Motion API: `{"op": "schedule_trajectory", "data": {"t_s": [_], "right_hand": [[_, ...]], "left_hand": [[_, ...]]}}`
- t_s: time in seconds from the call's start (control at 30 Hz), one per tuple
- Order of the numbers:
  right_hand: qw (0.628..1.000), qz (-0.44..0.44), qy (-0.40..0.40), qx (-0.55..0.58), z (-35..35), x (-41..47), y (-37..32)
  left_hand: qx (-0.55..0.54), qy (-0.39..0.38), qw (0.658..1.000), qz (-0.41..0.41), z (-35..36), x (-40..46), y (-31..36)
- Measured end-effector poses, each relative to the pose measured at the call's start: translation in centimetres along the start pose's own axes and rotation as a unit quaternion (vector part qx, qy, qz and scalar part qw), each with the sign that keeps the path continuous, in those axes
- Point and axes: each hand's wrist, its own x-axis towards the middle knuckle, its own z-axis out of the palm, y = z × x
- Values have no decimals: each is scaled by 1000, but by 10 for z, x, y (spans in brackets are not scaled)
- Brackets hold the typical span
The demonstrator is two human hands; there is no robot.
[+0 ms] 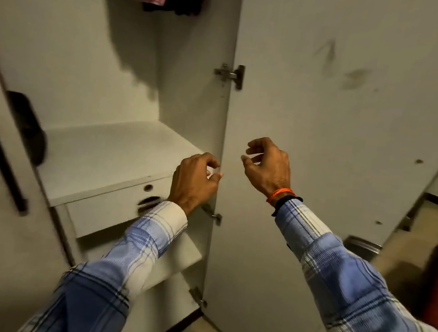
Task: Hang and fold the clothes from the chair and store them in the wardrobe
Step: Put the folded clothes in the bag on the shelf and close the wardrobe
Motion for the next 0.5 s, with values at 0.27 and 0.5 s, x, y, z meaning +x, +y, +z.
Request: {"op": "schedule_trajectory", "data": {"t_s": [0.27,0.5], "right_hand": [[984,72,147,-65,-132,-15,107],[958,25,279,-57,-197,-15,169]], "left_hand": [[-80,-128,984,94,131,-7,134],[-76,-145,977,135,202,-12,227]]}}
